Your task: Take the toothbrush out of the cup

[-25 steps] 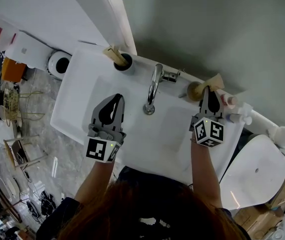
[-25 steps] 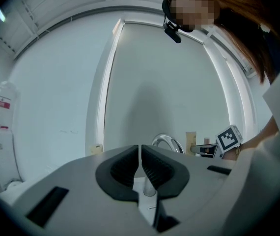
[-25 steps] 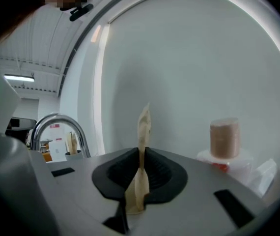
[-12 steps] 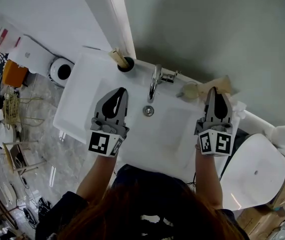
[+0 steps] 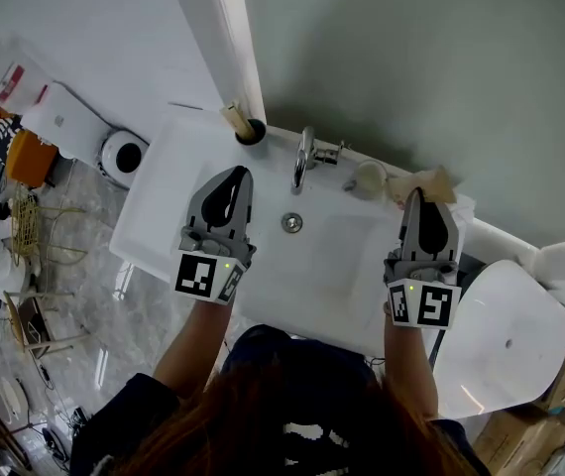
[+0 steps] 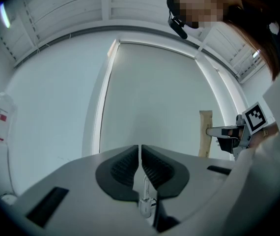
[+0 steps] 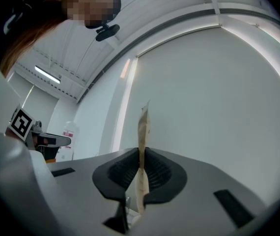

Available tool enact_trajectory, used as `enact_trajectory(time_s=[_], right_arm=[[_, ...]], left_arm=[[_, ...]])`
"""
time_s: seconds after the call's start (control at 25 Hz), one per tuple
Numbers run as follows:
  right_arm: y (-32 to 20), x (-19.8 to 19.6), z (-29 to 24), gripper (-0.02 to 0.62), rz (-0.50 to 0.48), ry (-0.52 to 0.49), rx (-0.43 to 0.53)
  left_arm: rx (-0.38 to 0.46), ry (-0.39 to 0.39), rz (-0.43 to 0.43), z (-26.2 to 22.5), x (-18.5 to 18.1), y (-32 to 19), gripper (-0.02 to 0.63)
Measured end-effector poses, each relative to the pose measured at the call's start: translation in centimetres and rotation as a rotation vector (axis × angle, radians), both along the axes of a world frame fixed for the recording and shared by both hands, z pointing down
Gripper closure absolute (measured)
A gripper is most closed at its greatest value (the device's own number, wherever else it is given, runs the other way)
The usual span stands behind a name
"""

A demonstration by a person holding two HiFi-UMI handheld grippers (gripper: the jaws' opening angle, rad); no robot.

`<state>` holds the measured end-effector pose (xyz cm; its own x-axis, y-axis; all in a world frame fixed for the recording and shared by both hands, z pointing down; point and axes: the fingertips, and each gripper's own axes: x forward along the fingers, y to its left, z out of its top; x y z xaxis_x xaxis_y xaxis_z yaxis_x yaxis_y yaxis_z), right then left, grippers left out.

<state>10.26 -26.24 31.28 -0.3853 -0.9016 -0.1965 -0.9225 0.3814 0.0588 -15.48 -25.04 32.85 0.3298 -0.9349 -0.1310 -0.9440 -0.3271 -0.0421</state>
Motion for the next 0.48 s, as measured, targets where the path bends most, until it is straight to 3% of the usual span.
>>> enact_trajectory(time_s=[0.48], right_arm=[[3.0, 1.8, -0.8, 0.551, 0.020, -0.015, 0.013]], left_arm=[[0.001, -0.011, -0.025, -0.7, 0.0, 1.8, 0.571]])
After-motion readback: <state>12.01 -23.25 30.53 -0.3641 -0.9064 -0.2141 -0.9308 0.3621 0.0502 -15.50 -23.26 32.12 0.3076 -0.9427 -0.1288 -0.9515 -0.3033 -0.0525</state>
